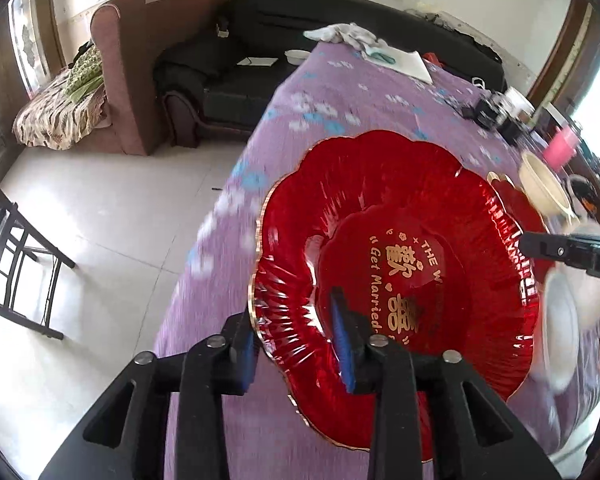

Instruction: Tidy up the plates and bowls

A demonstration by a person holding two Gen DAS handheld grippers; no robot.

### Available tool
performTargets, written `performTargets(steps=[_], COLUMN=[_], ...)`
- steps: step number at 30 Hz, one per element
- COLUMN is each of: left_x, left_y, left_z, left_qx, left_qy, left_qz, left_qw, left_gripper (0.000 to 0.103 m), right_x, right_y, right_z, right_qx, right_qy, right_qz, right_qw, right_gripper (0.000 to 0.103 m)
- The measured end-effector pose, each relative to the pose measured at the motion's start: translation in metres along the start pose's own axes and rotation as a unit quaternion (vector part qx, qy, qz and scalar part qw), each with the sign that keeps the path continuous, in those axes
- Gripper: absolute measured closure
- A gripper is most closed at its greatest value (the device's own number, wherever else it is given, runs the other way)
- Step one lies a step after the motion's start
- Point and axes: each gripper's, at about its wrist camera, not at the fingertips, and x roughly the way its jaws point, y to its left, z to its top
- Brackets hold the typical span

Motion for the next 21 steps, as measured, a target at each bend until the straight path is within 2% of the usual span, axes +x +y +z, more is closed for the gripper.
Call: performTargets(steps=[2, 7, 9, 10, 12, 16, 21], left_x=[-0.003, -0.001, -0.004, -0.007, -0.018, -0.042, -0.061], left_y=[0.001, 0.004, 0.0, -0.001, 0.0, 0.007, -0.001], left_z=[-0.02, -0.043, -0.046, -0.047, -0.048, -0.042, -0.033], left_qx=[-0.005, -0.021, -0.016, -0.014, -0.014, -0.021, -0.018], left_qy=[0.006, 0.016, 0.007, 0.004, -0.013, -0.046, -0.072], left_qz=[-0.002, -0.017, -0.004, 0.003, 0.001, 0.008, 0.001], left_qw=[1.0, 0.9995, 0.9998, 0.9999, 0.9998, 0.9987, 0.9972], left_gripper=[0.069, 0.068, 0.061, 0.053, 0.045, 0.039, 0.036], right_x=[-0.006, -0.003, -0.003, -0.006, -0.021, -0.058, -0.088], right_y=[0.008, 0.014, 0.014, 0.013, 0.01, -0.008, -0.049], right_z=[-0.018, -0.049, -0.054, -0.055, -0.059, -0.061, -0.062], right_qx=[-0.012, -0.023, -0.03, -0.032, -0.028, -0.008, 0.05], right_qy=[0.002, 0.019, 0.017, 0.012, -0.008, -0.066, -0.1], right_qz=[0.009, 0.019, 0.012, 0.008, 0.013, 0.016, 0.009], right_qw=[1.0, 0.999, 0.999, 0.999, 0.999, 0.998, 0.994], right_gripper=[0.093, 0.092, 0.091, 0.091, 0.091, 0.091, 0.091])
